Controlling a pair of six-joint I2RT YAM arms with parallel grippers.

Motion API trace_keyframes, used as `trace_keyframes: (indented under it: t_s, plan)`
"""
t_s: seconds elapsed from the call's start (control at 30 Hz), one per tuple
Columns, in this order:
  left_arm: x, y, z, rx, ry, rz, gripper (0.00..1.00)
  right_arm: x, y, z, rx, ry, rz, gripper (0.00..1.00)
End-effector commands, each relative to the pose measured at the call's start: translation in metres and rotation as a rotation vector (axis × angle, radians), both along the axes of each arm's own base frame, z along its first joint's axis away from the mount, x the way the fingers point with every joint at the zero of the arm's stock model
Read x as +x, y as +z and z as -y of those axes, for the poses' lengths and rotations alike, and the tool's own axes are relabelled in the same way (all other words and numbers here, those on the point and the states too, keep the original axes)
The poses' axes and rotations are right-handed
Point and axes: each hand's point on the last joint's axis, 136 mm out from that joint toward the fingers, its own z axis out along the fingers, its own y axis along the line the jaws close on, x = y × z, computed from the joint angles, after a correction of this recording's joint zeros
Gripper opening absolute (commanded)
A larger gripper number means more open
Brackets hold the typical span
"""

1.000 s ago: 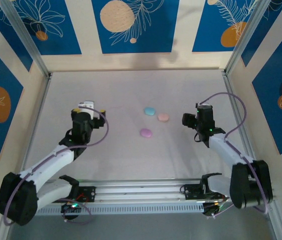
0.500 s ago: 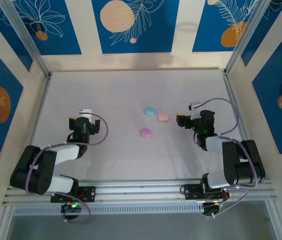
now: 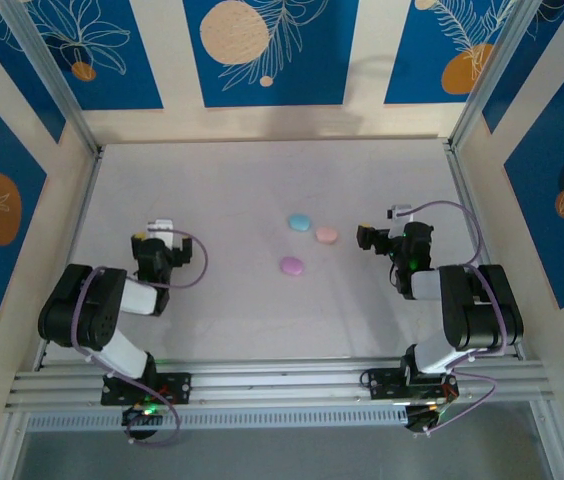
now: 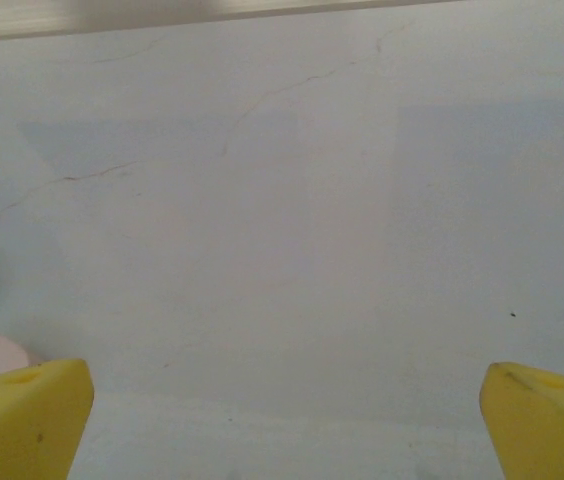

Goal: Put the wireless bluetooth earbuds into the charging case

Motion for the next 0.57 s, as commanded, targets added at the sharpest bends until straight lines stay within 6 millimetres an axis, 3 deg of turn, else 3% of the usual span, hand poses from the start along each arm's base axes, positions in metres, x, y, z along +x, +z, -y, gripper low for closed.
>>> trace_keyframes:
  t_s: [0.0, 0.53]
  plan:
    - [0.0102, 0.0145, -0.0007, -0.056, -0.003, 0.036, 1.0, 0.0078, 0.0128, 0.0096, -0.011, -0.067, 0.046, 0.99]
    - [0.0114, 0.0157, 0.0074, -0.05, -0.051, 0.037, 1.0, 0.0078, 0.0123, 0.009, -0.012, -0.062, 0.044, 0.99]
